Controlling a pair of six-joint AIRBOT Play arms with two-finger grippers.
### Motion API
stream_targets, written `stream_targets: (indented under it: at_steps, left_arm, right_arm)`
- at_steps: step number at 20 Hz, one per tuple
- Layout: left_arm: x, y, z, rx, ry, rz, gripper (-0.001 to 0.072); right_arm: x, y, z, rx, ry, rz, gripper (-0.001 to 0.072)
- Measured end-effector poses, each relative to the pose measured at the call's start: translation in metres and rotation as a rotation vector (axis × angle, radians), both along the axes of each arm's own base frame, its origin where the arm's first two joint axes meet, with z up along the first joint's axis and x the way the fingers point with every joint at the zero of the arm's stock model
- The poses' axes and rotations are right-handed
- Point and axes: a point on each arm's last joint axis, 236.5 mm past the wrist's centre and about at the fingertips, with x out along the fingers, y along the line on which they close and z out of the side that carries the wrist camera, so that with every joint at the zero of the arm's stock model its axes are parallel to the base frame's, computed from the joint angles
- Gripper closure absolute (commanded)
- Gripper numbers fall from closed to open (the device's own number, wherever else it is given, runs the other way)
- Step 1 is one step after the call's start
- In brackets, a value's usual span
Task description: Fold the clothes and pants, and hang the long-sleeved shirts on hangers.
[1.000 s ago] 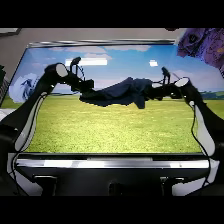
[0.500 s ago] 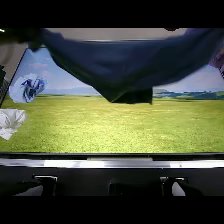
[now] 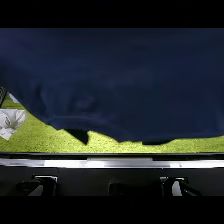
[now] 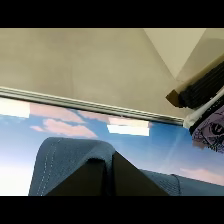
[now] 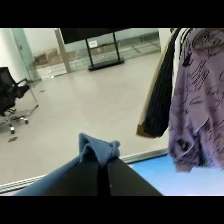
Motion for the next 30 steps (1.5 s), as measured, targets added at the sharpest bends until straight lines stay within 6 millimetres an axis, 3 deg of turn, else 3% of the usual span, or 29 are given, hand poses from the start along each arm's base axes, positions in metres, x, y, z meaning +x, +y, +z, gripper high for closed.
stream_targets:
  at_steps: [2,5,7,10,12,14,17,20,21,22,25,26,28,30]
  left_arm:
    - [0.021,-0.007,-0.031,-0.01,0.09,-0.014,0.0691]
    - [0.074,-0.022,-0.112,-0.008,0.301,-0.036,0.0691]
    - [0.11,-0.03,-0.179,0.004,0.46,-0.041,0.069]
    - [0.158,-0.04,-0.287,0.021,0.685,-0.041,0.069]
    - [0.179,-0.044,-0.353,0.029,0.806,-0.035,0.0691]
    - [0.195,-0.046,-0.404,0.031,0.879,-0.03,0.0691]
    - [0.21,-0.048,-0.454,0.032,0.933,-0.02,0.069]
    - [0.218,-0.048,-0.477,0.029,0.946,-0.013,0.069]
    - [0.219,-0.048,-0.48,0.029,0.947,-0.012,0.069]
    - [0.219,-0.048,-0.483,0.029,0.95,-0.011,0.069]
    - [0.22,-0.048,-0.485,0.032,0.95,-0.013,0.069]
    - [0.219,-0.047,-0.484,0.035,0.951,-0.016,0.069]
    - [0.216,-0.047,-0.482,0.037,0.96,-0.018,0.069]
    - [0.213,-0.047,-0.481,0.041,0.97,-0.021,0.069]
  right_arm:
    - [0.04,-0.006,-0.023,0.105,0.096,0.069,0.0682]
    - [0.127,-0.013,-0.086,0.276,0.313,0.223,0.0681]
    - [0.189,-0.009,-0.149,0.369,0.492,0.316,0.0681]
    - [0.271,0.015,-0.27,0.419,0.771,0.403,0.0681]
    - [0.312,0.036,-0.351,0.423,0.911,0.42,0.0681]
    - [0.338,0.058,-0.421,0.436,1.013,0.428,0.068]
    - [0.354,0.086,-0.499,0.469,1.125,0.429,0.0667]
    - [0.357,0.095,-0.539,0.489,1.185,0.414,0.0481]
    - [0.357,0.095,-0.544,0.486,1.191,0.411,0.0377]
    - [0.356,0.092,-0.545,0.486,1.197,0.408,0.0335]
    - [0.342,0.066,-0.532,0.445,1.222,0.422,0.0329]
    - [0.33,0.052,-0.525,0.414,1.246,0.435,0.0327]
    - [0.301,0.019,-0.514,0.388,1.304,0.435,0.0227]
    - [0.267,-0.013,-0.511,0.409,1.356,0.412,0.0208]
